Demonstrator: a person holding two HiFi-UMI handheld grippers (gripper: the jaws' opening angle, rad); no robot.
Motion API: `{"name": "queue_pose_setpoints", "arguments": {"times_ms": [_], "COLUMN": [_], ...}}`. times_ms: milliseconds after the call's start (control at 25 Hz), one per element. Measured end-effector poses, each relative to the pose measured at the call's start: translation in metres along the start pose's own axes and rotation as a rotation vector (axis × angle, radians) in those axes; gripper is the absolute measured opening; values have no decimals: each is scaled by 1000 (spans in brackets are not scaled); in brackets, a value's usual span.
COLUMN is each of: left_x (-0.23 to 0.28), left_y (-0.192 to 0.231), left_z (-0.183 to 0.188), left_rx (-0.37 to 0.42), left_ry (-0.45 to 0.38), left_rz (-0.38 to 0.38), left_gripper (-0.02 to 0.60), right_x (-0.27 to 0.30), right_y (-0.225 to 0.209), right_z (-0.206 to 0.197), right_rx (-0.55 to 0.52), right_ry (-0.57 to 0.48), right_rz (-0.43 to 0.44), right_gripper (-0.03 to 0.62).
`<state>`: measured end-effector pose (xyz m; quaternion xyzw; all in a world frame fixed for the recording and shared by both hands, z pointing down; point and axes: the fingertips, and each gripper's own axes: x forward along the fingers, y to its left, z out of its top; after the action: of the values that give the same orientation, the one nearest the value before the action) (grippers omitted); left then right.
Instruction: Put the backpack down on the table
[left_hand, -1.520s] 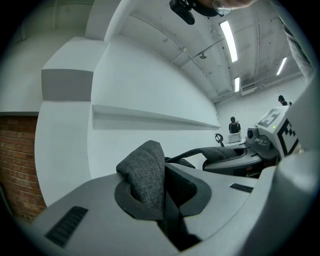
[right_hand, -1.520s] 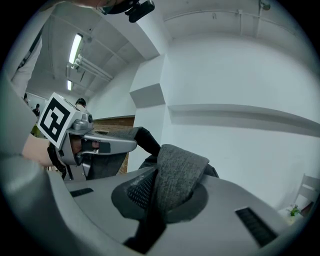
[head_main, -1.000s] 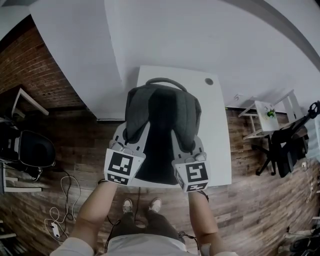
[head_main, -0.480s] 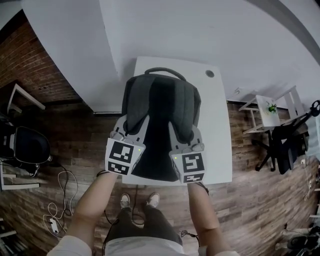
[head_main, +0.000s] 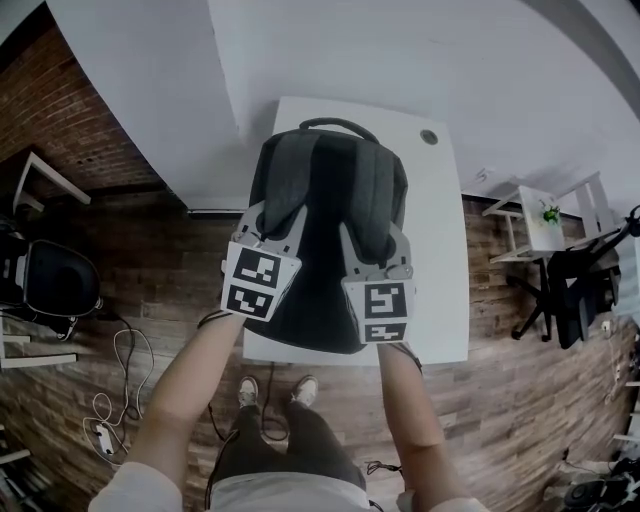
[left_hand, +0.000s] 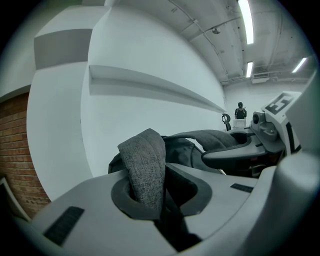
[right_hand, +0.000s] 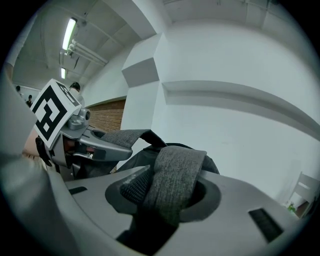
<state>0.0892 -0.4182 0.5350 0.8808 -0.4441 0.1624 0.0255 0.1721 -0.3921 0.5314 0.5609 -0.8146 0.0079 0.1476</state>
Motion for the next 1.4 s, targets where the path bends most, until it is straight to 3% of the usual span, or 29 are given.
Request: {"name": "queue_pose_setpoints", "arguments": {"times_ms": [480, 880, 1400], "left_x": [25, 28, 31], "left_y": [10, 15, 6], "left_z": [-15, -19, -31], "left_rx": [-34, -53, -96], "left_ry": [51, 44, 71], "left_rz": [41, 35, -5], "left_gripper": [70, 105, 240], "right_x": [18, 26, 19], "right_y": [-18, -21, -31], "right_z": [-17, -22, -27], "right_rx": [-20, -26, 47], "right_ry": [33, 42, 79], "right_rz": [-52, -62, -65], "right_gripper": [216, 233, 247]}}
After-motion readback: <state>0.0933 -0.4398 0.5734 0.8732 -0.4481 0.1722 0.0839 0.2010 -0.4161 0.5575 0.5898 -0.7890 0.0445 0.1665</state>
